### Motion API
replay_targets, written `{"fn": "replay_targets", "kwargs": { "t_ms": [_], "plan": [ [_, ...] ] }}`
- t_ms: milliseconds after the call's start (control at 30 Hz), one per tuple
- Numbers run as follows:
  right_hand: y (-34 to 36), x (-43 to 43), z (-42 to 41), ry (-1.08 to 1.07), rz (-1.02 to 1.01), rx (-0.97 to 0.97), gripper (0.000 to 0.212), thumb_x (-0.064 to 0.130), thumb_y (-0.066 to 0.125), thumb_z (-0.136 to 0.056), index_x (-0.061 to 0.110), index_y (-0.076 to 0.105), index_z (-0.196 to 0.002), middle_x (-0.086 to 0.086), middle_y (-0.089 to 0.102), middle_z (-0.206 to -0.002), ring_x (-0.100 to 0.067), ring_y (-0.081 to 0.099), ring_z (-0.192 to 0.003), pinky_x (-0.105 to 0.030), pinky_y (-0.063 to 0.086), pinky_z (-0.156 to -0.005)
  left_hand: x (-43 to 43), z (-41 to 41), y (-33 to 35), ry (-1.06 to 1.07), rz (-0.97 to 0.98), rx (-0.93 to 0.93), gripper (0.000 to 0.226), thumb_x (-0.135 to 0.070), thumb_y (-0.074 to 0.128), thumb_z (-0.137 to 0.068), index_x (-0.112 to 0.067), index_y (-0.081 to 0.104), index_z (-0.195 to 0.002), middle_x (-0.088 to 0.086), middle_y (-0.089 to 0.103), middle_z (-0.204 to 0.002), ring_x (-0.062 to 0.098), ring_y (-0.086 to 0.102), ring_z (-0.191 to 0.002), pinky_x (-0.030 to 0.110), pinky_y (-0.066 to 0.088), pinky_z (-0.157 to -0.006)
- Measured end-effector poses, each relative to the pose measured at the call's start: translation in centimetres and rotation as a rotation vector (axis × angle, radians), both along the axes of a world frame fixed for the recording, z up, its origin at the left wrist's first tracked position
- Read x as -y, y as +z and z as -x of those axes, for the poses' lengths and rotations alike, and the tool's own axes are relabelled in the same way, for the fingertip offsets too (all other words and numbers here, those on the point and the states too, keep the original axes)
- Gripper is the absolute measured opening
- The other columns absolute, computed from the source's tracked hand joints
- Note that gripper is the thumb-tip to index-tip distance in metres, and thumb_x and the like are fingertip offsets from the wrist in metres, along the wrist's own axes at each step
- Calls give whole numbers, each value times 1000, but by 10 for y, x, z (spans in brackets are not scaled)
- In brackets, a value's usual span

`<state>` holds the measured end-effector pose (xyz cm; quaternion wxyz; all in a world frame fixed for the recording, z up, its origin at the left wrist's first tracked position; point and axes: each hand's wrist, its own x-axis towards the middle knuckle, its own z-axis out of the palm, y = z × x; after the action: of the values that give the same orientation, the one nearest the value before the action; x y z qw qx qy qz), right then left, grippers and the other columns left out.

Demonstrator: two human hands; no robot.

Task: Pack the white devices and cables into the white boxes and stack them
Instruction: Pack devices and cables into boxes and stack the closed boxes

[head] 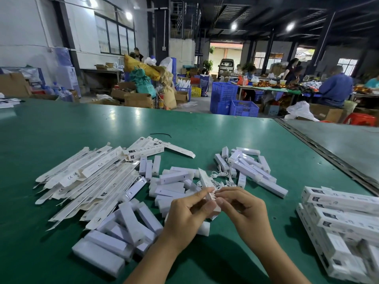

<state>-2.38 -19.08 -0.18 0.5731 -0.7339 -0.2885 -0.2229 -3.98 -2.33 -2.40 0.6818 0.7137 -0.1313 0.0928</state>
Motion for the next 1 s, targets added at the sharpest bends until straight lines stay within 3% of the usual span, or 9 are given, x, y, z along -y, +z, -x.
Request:
{"fn": "replay_targets", "kwargs": {
  "t_ms": [267, 367, 500, 600, 667, 733, 833, 900, 1000],
  "plan": [
    [-1, 2, 1, -31, 70, 93, 5, 8, 70, -86, 12, 74, -86, 10, 69, -96, -14, 69, -84, -24, 54, -71, 3, -1, 0, 20, -38, 44, 43, -67, 63, -84, -47, 64, -122, -6, 76, -104, 15, 73, -97, 42, 59, -87],
    [-1, 0, 3, 20, 111, 108, 32, -1, 61, -80, 19, 71, -103, 9, 64, -110, -16, 67, -79, -27, 55, -71, 5, -1, 4, 67, 16, 45, 31, -62, 60, -85, -52, 68, -113, -2, 78, -98, 18, 75, -92, 38, 60, -86],
    [-5, 8, -4, -117, 322, -5, 59, 6, 67, -80, 36, 52, -129, 18, 48, -134, -9, 59, -70, -14, 45, -71, 0, 2, 17, 34, 366, -38, 36, -58, 64, -83, -29, 78, -98, 18, 74, -74, 30, 72, -63, 37, 60, -61],
    [-4, 17, -11, -247, 431, -17, 36, 26, 75, -85, 30, 66, -119, 22, 60, -117, -1, 53, -59, -18, 42, -63, -5, 3, 22, 3, 542, -83, 47, -53, 63, -84, -8, 76, -87, 16, 64, -59, 22, 58, -44, 28, 50, -47],
    [-1, 18, -9, -252, 471, 11, 33, 42, 71, -82, 28, 72, -111, 24, 67, -102, 7, 54, -62, -23, 45, -63, -6, 3, 22, 27, 557, -62, 69, -62, 63, -85, 7, 62, -92, 8, 55, -55, 16, 48, -46, 25, 43, -49],
    [1, 17, -8, -236, 486, 16, 41, 53, 65, -77, 27, 75, -107, 20, 70, -99, 5, 62, -79, -29, 52, -73, -8, 3, 20, 75, 425, -14, 78, -72, 65, -74, 3, 58, -95, 6, 49, -60, 14, 43, -56, 24, 40, -58],
    [2, 13, -7, -155, 465, -29, 49, 62, 62, -76, 28, 74, -109, 18, 70, -102, -2, 64, -93, -31, 53, -81, -2, 2, 15, 48, 107, -77, 39, -62, 76, -74, -27, 72, -90, -5, 71, -80, 12, 63, -75, 21, 50, -69],
    [-2, 13, -8, -130, 506, -59, 52, 65, 59, -82, 34, 64, -123, 21, 65, -111, 9, 55, -95, -24, 48, -82, 2, 1, 14, 112, 93, -107, 24, -53, 76, -72, -41, 73, -93, -7, 75, -91, 9, 69, -83, 22, 55, -70],
    [-9, 13, -10, -103, 676, -165, 82, 75, 55, -74, 44, 28, -146, 26, 44, -128, 9, 43, -101, -19, 40, -90, -1, -3, 15, 350, 260, -56, 21, -48, 72, -71, -30, 75, -84, -5, 75, -82, 8, 70, -72, 17, 54, -63]
  ]
}}
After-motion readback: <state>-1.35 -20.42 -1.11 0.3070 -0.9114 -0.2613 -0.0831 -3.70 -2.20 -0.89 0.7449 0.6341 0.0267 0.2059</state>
